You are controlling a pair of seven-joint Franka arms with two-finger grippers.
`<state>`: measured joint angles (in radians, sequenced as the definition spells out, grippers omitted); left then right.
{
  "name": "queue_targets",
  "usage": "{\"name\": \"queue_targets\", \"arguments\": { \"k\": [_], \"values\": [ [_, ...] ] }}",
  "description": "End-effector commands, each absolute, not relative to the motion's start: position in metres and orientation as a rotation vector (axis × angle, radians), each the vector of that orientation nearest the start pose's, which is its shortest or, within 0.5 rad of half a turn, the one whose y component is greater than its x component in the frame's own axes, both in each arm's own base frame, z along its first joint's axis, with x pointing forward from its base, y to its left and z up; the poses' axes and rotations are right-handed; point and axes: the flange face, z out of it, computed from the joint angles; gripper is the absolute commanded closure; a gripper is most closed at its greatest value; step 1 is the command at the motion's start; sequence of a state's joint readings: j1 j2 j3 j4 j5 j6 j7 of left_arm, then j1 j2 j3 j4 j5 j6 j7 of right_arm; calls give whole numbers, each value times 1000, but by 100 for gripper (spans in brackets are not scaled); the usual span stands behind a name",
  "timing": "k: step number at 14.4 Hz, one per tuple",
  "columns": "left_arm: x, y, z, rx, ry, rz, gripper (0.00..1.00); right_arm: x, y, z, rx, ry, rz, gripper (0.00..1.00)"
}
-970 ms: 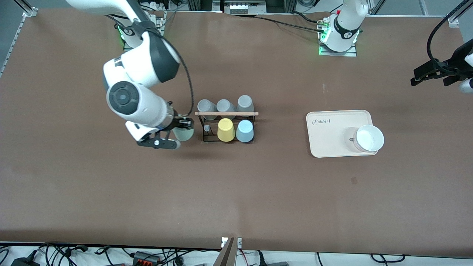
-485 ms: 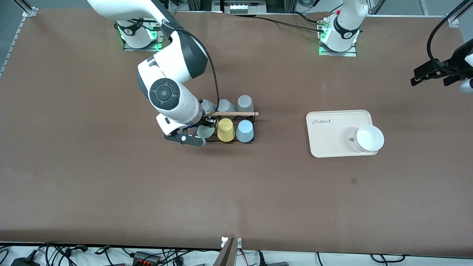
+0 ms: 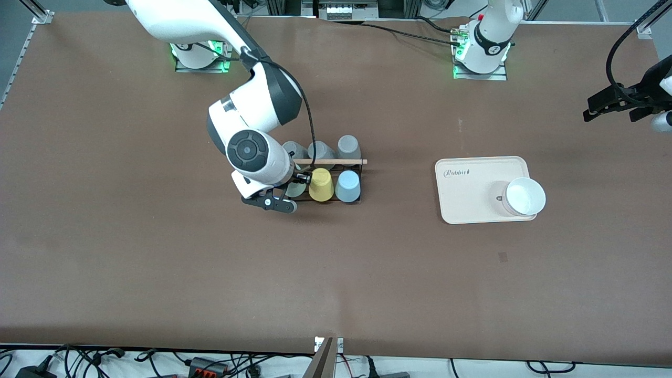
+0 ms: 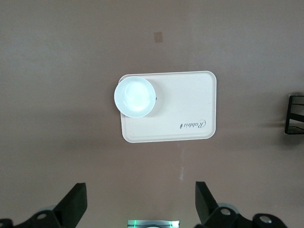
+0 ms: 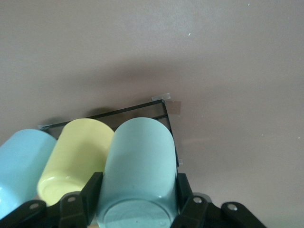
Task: Hang scattered cups on rack with three cups
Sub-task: 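Lower the pale teal cup into the rack beside the yellow cup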
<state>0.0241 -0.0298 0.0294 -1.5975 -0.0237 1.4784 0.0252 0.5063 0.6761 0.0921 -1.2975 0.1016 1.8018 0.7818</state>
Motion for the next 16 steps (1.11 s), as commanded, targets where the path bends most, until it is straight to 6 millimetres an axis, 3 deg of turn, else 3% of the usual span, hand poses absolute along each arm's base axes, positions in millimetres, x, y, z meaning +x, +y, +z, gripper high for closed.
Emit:
{"name": "queue_targets", "arguments": {
  "k": [1,5,6,7,10,13,14,16],
  "values": [
    [535,29,623,-3174,-26,151,0,599,406,320,-3087,412,364,79],
    [535,28,622,-3174,-26,153,0,602,408,310,-3071,450,350,78],
    [535,29,622,-3174,-29,153,0,603,405,309,-3072,452,354,51],
    [535,28,622,-3174,-26,153,0,605,403,309,-3070,471,353,1],
    [535,28,622,-3174,-29,153,0,610,394,324,-3066,488,334,0],
    [535,28,622,-3174,-31,153,0,618,376,362,-3066,521,259,0],
    [535,28,622,-3174,-31,153,0,620,365,386,-3067,528,236,0],
    [535,28,622,-3174,-31,153,0,631,335,453,-3050,561,137,0]
  ]
}}
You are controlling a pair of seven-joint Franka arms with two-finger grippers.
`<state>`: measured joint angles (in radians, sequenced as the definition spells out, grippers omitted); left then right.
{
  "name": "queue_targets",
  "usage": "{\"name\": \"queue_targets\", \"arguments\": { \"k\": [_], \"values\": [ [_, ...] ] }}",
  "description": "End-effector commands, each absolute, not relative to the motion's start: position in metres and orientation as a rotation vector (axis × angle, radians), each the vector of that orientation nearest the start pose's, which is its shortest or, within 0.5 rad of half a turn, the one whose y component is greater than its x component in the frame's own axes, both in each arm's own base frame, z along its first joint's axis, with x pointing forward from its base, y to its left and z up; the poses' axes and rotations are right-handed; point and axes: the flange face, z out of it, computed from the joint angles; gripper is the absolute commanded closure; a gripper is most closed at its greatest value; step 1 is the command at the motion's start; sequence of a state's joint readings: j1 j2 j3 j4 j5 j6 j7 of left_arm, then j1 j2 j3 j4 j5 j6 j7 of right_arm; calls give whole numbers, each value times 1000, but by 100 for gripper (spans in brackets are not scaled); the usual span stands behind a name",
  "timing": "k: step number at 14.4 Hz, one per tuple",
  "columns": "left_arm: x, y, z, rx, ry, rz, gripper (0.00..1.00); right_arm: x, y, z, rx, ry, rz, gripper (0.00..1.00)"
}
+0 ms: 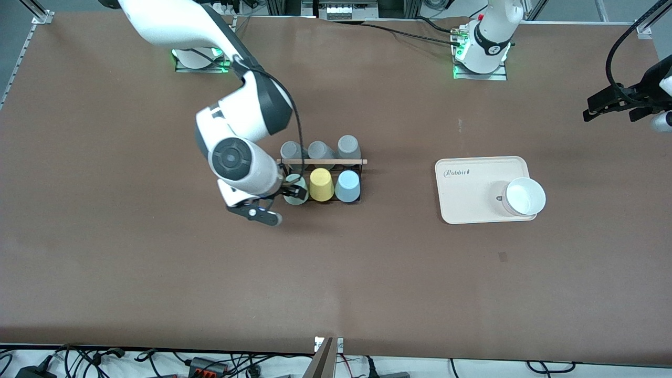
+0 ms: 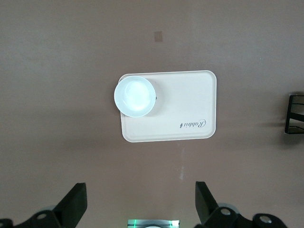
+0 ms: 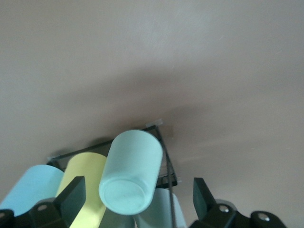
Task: Hang scattered cups on rack with three cups
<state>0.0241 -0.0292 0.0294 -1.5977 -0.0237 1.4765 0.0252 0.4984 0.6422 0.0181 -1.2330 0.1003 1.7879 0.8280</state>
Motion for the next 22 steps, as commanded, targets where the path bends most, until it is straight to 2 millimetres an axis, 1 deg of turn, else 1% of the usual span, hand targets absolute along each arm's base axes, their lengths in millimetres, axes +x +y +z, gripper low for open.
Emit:
{"name": "queue_targets", "arguments": {
  "k": [1,2,3,5,6,7,8,9,11,13,14,15,16,17,18,21,22],
  "values": [
    [535,28,622,-3174,-31,153,0,635,319,474,-3054,556,109,0],
    [535,28,622,-3174,-31,151,0,643,296,489,-3061,546,80,0],
    [535,28,622,-3174,-31,151,0,651,274,494,-3067,537,63,0],
    [535,28,622,-3174,-29,151,0,662,226,522,-3052,519,7,0],
    [535,28,622,-3174,-31,151,0,666,198,528,-3054,521,18,0],
    [535,28,622,-3174,-31,153,0,669,178,528,-3066,483,39,0],
    [535,28,622,-3174,-31,153,0,671,157,536,-3070,433,29,0],
    [535,28,622,-3174,-29,153,0,672,123,553,-3059,401,-13,0],
    [535,28,622,-3174,-31,153,0,672,75,569,-3062,321,-52,0],
    [535,28,622,-3174,-31,153,0,661,20,574,-3056,251,-53,0],
    [535,28,622,-3174,-31,153,0,655,-2,578,-3052,207,-56,0],
    [535,28,622,-3174,-31,153,0,652,-17,581,-3051,189,-64,0],
    [535,28,622,-3174,-31,153,0,651,-24,585,-3080,128,-77,0],
    [535,28,622,-3174,-31,153,0,648,-25,591,-3123,71,-92,0],
    [535,28,622,-3174,-31,153,0,646,-28,596,-3157,60,-104,0],
    [535,28,622,-3174,-31,153,0,641,-32,593,-3165,63,-86,0],
    [535,28,622,-3174,-31,153,0,634,-33,592,-3165,51,-77,0]
  ]
}}
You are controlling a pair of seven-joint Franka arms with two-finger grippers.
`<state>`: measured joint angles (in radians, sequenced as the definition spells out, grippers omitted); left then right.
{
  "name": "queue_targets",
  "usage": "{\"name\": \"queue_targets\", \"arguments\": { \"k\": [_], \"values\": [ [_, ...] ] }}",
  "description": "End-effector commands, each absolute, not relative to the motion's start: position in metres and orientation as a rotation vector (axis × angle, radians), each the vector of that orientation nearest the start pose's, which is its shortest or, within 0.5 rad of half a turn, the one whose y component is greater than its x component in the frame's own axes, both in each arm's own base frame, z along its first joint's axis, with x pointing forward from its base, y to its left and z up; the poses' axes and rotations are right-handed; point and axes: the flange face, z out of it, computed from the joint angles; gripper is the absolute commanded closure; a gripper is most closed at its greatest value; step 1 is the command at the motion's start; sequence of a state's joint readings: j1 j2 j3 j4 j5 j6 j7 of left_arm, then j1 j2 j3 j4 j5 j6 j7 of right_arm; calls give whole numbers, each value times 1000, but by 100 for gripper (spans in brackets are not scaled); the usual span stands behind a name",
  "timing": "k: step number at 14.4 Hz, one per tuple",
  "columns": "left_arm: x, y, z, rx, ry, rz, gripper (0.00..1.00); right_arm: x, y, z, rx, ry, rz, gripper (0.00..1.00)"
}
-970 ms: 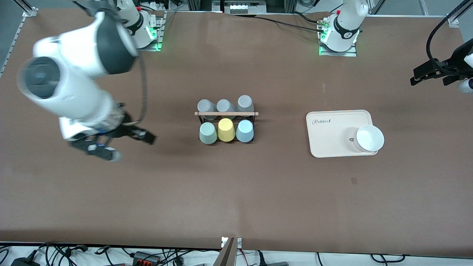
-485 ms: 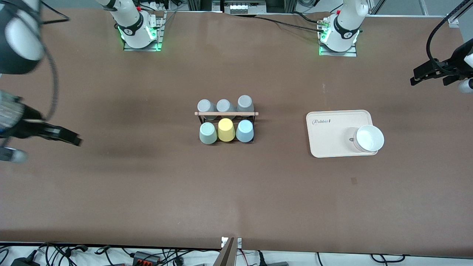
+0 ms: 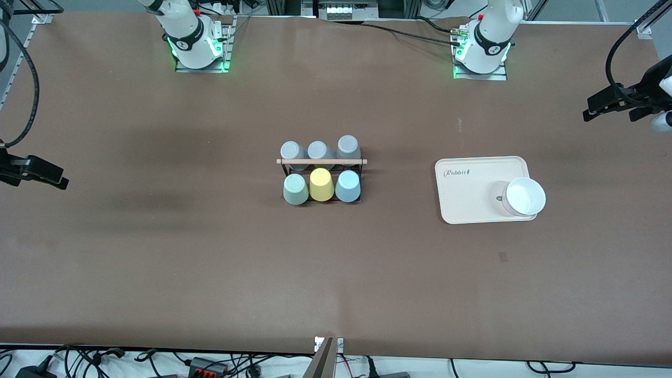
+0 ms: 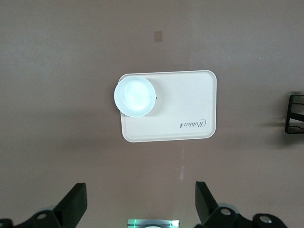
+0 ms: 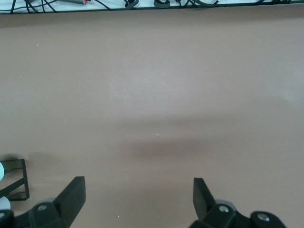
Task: Hang scattered cups on rack with three cups
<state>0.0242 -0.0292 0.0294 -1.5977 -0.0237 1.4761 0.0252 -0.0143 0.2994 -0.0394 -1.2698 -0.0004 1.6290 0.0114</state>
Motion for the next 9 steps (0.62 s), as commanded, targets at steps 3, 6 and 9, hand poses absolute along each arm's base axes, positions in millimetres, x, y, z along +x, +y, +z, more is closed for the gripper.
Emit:
{"name": "queue_targets", "arguments": {
  "k": [3,6,9],
  "values": [
    [535,28,622,-3174,-31,151,0,602,-32,571,-3160,47,-106,0],
    [535,28,622,-3174,-31,151,0,576,-29,567,-3159,18,-86,0],
    [535,28,622,-3174,-31,151,0,562,-32,577,-3157,9,-21,0]
  ]
}}
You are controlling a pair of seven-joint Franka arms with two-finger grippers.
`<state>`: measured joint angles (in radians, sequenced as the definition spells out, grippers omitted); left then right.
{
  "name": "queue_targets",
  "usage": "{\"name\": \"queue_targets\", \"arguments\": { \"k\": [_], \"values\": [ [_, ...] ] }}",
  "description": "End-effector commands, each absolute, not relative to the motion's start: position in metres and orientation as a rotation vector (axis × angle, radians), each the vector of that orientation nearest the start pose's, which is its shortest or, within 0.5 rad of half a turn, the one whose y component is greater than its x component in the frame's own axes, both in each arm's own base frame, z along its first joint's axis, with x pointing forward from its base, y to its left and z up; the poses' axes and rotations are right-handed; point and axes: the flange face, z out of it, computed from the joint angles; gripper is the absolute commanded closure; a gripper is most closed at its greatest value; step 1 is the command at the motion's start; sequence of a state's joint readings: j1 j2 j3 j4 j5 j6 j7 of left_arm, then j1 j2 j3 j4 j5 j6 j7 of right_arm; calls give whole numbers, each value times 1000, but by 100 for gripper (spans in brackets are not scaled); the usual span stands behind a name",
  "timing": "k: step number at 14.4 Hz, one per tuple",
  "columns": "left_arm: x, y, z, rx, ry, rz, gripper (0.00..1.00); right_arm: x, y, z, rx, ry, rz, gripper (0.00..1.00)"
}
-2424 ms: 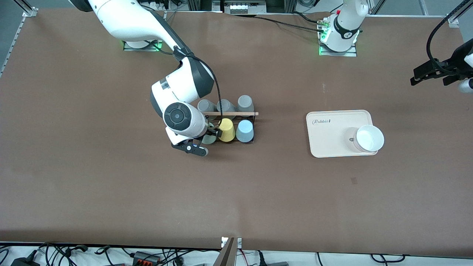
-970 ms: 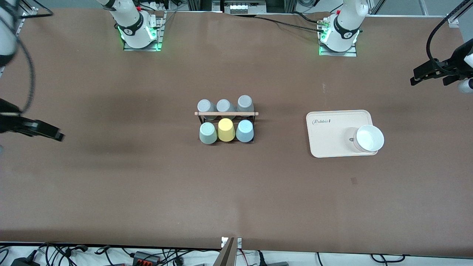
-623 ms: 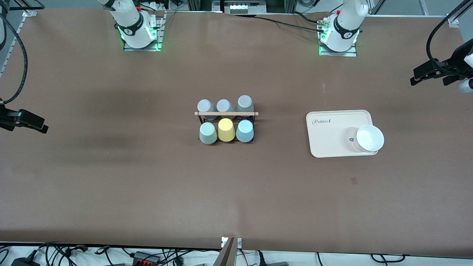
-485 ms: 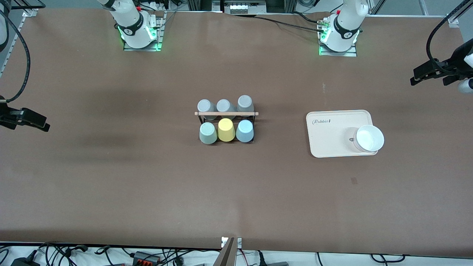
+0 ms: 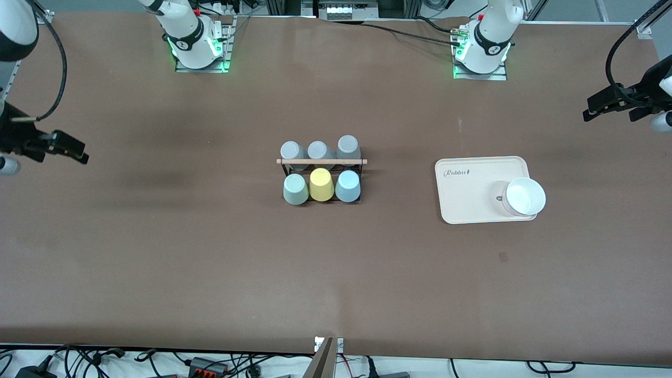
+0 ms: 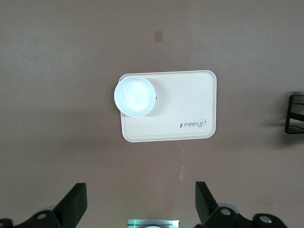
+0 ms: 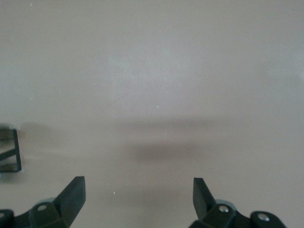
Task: Hang scattered cups on rack with three cups
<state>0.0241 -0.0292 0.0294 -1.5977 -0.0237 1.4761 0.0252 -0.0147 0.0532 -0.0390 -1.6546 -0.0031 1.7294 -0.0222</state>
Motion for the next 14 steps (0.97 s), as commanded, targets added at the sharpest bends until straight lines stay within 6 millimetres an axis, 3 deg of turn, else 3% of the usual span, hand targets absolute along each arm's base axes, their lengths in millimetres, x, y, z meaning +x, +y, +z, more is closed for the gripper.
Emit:
{"name": "queue_targets", "arguments": {
  "k": [1,8,14],
  "values": [
    [535,28,622,-3174,-31,151,0,561,-32,579,-3157,9,-18,0],
    [536,27,622,-3173,-43,146,0,551,-32,592,-3156,12,-6,0],
    [536,25,623,-3173,-48,144,0,550,-31,591,-3156,10,-4,0]
  ]
}}
